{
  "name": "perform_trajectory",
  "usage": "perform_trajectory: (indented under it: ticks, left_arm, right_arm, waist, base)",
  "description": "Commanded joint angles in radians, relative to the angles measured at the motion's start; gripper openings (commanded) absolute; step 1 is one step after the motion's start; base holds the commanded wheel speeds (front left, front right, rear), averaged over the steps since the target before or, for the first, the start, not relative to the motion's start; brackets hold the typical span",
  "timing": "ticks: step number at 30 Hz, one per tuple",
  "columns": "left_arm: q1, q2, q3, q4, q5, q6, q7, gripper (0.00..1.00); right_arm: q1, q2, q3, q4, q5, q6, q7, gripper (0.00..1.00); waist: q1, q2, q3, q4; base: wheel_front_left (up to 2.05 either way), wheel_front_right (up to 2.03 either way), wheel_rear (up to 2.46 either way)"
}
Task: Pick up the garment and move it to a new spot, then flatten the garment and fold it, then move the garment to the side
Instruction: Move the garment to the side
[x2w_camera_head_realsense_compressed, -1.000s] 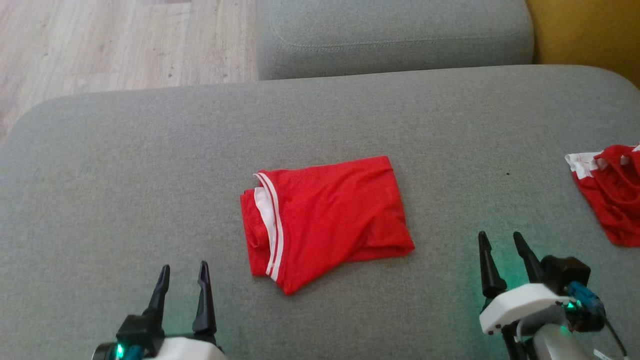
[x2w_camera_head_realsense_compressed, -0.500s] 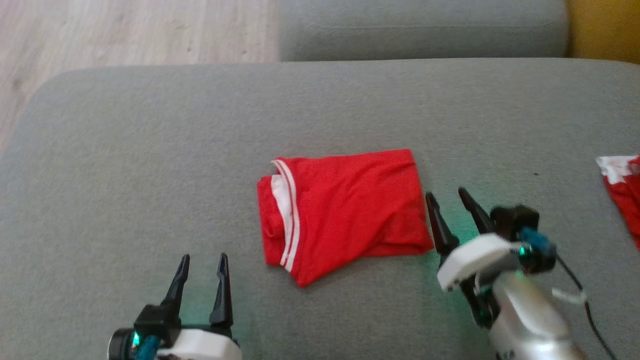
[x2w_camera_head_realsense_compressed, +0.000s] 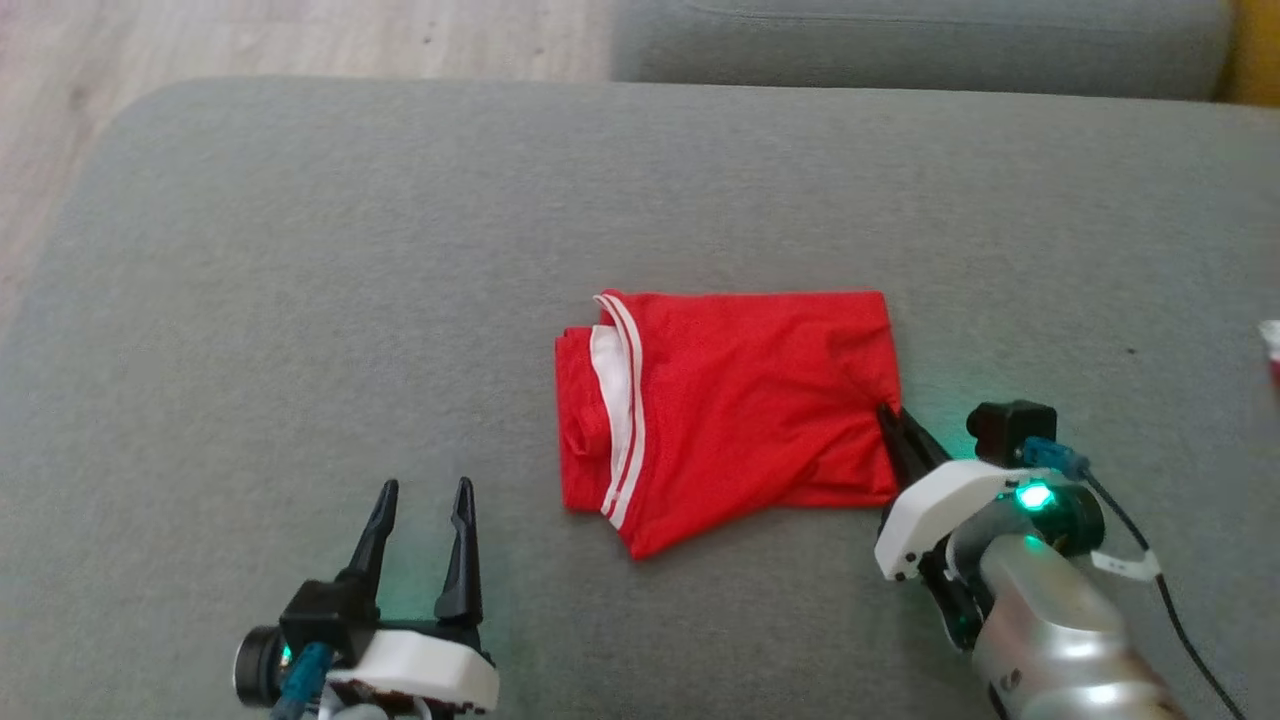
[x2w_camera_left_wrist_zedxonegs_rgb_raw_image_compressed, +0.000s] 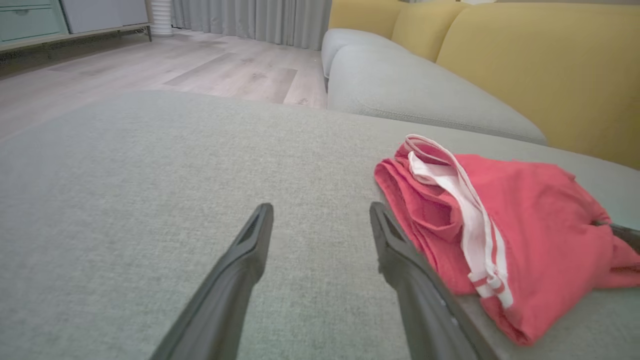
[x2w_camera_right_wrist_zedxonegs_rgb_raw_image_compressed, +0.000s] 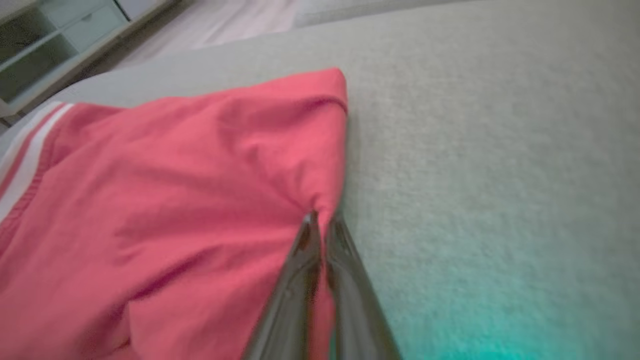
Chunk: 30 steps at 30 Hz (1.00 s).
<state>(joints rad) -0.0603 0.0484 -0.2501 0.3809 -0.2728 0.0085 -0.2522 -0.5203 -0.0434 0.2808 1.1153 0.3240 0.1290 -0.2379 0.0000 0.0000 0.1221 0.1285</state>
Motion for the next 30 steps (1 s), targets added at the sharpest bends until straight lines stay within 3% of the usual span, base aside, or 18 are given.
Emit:
perform_trajectory:
  ticks: [1, 10, 11, 13, 14, 19, 24, 30]
  left_arm:
    - [-0.034, 0.002, 0.042, -0.028, 0.004, 0.001, -0.01, 1.0]
    - [-0.045, 0.002, 0.026, -0.025, -0.002, -0.011, -0.01, 1.0]
    - [-0.045, 0.002, 0.026, -0.025, -0.002, -0.011, -0.01, 1.0]
    - [-0.059, 0.002, 0.02, -0.022, -0.006, -0.013, -0.01, 1.0]
    - [-0.059, 0.002, 0.02, -0.022, -0.006, -0.013, -0.01, 1.0]
    - [-0.072, 0.002, 0.012, -0.016, -0.006, -0.015, -0.01, 1.0]
    - [-0.08, 0.002, 0.008, 0.002, -0.001, -0.017, -0.01, 1.0]
    - [-0.092, 0.002, -0.003, 0.017, 0.02, -0.024, -0.01, 1.0]
  right_arm:
    - [0.023, -0.007, -0.005, 0.025, -0.009, 0.002, -0.011, 0.0]
    - [0.081, -0.007, -0.085, -0.031, -0.061, 0.002, -0.023, 0.0]
    - [0.081, -0.007, -0.085, -0.031, -0.061, 0.002, -0.023, 0.0]
    - [0.109, -0.007, -0.073, -0.066, -0.041, 0.002, -0.024, 0.0]
    - [0.109, -0.007, -0.073, -0.066, -0.041, 0.002, -0.024, 0.0]
    - [0.131, -0.007, -0.027, -0.106, -0.001, 0.002, -0.024, 0.0]
    - [0.111, -0.007, -0.026, -0.143, 0.011, 0.002, -0.024, 0.0]
    - [0.031, -0.03, -0.05, -0.19, -0.036, 0.002, -0.024, 0.0]
  waist:
    - [0.0, 0.0, -0.02, -0.076]
    - [0.0, 0.0, -0.039, -0.385]
    - [0.0, 0.0, -0.039, -0.385]
    - [0.0, 0.0, -0.032, -0.482]
    - [0.0, 0.0, -0.032, -0.482]
    - [0.0, 0.0, -0.023, -0.609]
    - [0.0, 0.0, -0.003, -0.659]
    - [0.0, 0.0, 0.033, -0.625]
  base:
    - [0.0, 0.0, 0.0]
    - [0.0, 0.0, 0.0]
    - [0.0, 0.0, 0.0]
    - [0.0, 0.0, 0.0]
    - [0.0, 0.0, 0.0]
    - [0.0, 0.0, 0.0]
    - [0.0, 0.0, 0.0]
    - [0.0, 0.0, 0.0]
